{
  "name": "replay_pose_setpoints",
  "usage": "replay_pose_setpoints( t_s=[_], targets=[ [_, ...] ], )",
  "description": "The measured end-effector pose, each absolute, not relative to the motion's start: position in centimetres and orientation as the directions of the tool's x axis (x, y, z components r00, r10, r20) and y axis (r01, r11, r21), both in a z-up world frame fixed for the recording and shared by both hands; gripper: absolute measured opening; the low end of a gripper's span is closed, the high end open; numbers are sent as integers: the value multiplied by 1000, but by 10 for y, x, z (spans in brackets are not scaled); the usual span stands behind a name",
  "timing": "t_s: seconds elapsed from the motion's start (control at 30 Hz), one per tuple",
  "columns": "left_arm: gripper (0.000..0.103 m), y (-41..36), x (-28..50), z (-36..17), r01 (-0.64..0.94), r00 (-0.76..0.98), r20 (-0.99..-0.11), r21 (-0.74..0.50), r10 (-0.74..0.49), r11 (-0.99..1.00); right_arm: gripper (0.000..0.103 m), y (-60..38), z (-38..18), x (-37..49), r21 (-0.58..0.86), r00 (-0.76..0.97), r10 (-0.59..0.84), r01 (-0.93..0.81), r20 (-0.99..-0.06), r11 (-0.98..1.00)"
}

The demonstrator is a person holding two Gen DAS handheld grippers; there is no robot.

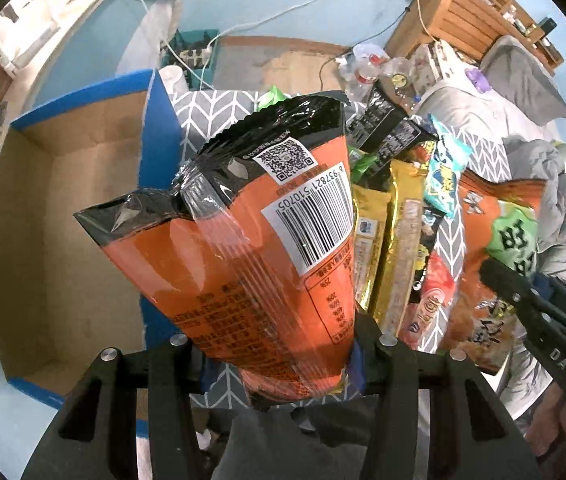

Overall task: Organize snacks
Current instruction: 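Carry both bags over the cardboard box and open both grippers to drop them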

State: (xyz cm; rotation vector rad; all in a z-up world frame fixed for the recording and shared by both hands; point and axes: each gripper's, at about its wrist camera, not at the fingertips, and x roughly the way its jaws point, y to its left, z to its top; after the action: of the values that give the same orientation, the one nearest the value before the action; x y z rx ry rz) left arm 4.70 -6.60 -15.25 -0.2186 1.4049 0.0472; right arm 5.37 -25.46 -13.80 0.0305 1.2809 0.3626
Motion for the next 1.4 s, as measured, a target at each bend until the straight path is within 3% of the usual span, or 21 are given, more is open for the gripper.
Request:
replay_pose_setpoints(
  t_s=[0.6,1.4],
  targets=[
    [50,5,9,-105,-272,262,-963,-130,-57,953,32,-166,-110,63,284,204,401,-437,-893,854],
    [50,137,-31,-136,-523,245,-969,-106,30,845,32,3,-111,50,307,47,457,-679,-888,667]
  ],
)
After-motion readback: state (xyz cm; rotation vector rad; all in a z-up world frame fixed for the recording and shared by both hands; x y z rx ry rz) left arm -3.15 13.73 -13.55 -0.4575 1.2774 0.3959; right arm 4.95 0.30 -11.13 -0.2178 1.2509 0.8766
